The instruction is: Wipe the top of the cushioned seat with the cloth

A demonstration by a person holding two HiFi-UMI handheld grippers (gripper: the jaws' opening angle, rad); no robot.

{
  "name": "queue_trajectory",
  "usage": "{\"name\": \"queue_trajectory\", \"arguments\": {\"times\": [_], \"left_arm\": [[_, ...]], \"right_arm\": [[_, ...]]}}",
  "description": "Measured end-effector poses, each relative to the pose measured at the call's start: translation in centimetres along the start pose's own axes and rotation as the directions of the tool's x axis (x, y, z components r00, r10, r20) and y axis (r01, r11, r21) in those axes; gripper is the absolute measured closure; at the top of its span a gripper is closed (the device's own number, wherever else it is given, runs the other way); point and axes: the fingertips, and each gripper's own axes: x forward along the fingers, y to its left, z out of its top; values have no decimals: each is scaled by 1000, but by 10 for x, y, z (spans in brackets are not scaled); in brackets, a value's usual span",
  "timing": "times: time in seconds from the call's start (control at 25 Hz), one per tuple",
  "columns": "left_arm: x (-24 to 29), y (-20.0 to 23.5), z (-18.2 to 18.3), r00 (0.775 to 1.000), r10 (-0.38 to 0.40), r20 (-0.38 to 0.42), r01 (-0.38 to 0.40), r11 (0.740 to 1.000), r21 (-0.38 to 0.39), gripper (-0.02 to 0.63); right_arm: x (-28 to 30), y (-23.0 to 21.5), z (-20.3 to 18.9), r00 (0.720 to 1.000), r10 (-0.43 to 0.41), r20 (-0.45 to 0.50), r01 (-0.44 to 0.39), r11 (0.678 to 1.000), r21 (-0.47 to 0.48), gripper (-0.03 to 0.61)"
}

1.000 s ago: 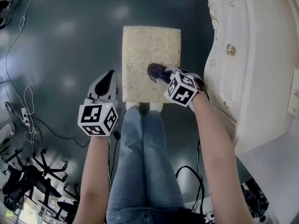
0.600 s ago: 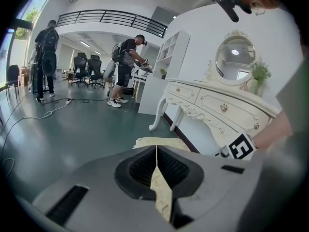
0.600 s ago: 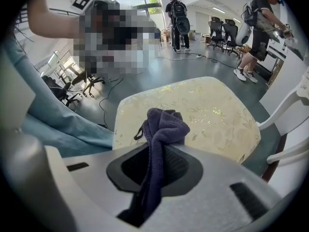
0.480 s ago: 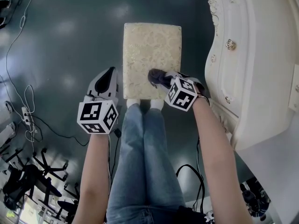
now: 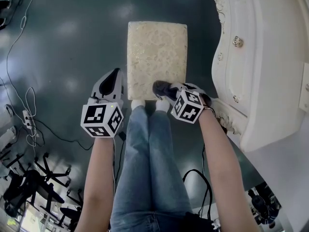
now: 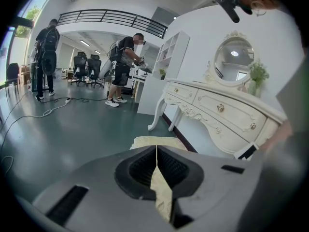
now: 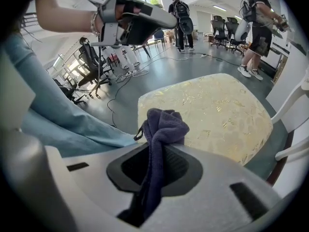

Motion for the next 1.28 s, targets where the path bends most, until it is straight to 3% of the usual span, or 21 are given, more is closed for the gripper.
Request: {"name": "queue_trajectory", "arguments": {"times": [0.52, 0.92, 1.12, 1.28], "left_arm": [[-2, -4, -11, 1000, -10, -23, 10, 1000, 1, 609], [-4, 2, -12, 1000, -11, -23, 11, 1000, 4, 609], [-5, 7, -11, 1000, -8, -23, 8, 1000, -4, 609], [-5, 9, -5, 1000, -10, -17, 10, 1000, -8, 609]], "right_arm": [[12, 45, -15, 993, 107, -56, -109, 993, -36, 540], [34, 85, -43, 973, 153, -174, -166, 984, -64, 540], [15, 74, -25, 993, 83, -87, -86, 996, -23, 540], [-12, 48, -1, 1000, 3, 20, -5, 994, 109, 540]]}}
